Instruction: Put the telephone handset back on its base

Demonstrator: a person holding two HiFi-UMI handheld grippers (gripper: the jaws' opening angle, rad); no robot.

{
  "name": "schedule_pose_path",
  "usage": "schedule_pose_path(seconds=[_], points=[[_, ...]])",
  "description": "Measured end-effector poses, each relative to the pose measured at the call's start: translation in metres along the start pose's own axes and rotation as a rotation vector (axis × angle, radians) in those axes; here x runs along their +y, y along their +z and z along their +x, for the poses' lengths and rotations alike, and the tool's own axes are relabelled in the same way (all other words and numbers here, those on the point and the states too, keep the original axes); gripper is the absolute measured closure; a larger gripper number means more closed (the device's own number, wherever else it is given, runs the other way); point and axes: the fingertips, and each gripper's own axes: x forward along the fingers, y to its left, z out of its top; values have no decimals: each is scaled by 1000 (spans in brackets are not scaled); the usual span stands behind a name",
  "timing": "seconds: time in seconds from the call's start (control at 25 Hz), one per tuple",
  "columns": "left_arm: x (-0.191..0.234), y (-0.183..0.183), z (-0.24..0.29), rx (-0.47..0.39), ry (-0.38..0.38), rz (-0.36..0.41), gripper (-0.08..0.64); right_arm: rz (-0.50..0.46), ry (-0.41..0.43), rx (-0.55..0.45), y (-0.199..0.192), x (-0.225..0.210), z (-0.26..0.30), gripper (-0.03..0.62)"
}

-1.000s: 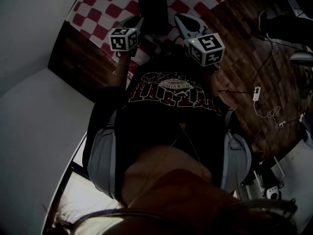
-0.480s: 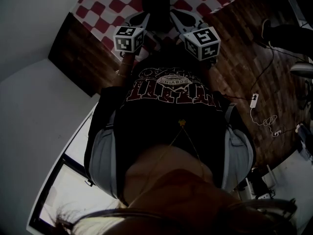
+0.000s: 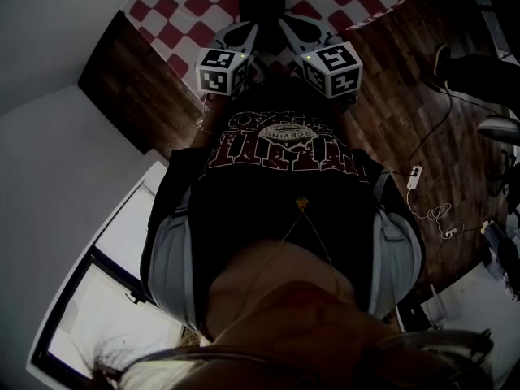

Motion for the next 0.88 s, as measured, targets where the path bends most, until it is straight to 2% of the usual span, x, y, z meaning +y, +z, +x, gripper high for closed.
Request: schedule_pose_path(seconds=[0.24,0.52,0.72,0.88], points=[[-4,23,-5,-62,-20,-29,549,-2,4,-7,4,2,1,572],[-7,53,-17,-110,-18,-9,549,-13,3,-6,12,5,0,572],[-16,71,-26,-149,-14,57,549,-23,8,-26,23,6,-5,572],[-22,86,-33,-182,-5,71,549,-38,20,-51,34,7,-8,572]])
